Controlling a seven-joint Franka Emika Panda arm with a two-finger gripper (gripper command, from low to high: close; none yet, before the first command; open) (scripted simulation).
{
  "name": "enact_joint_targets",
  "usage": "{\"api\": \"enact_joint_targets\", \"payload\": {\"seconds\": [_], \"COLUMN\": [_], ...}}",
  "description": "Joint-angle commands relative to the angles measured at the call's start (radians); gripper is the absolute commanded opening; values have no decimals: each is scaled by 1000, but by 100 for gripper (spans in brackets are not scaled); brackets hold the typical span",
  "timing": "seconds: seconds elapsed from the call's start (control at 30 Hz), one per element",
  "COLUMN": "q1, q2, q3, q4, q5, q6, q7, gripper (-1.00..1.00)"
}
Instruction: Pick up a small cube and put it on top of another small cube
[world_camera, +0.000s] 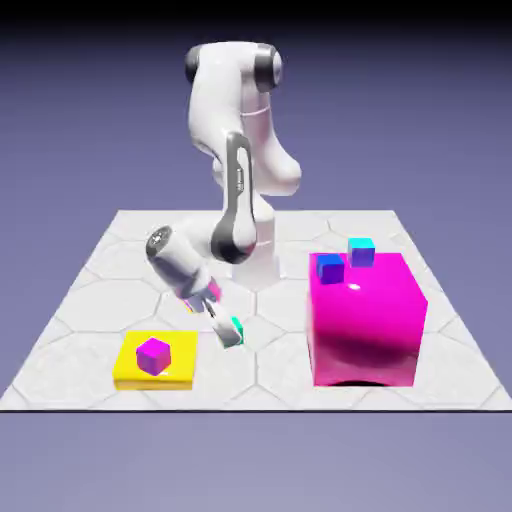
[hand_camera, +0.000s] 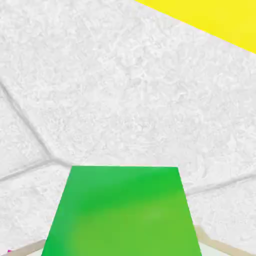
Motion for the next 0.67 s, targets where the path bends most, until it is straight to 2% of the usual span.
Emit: {"api": "enact_joint_targets", "payload": {"seconds": [0.0,0.37,0.53,0.57,0.63], "q1": [14,156,170,170,166], "q2": [11,124,184,184,167], "q3": [-35,-409,-380,-380,-388], "q4": [36,419,325,325,353], "q5": [-9,-70,-18,-18,-33], "q6": [-31,-356,-208,-208,-251], "q7": [-3,-58,-99,-99,-87], "gripper": [-100,-100,-100,100,100]}}
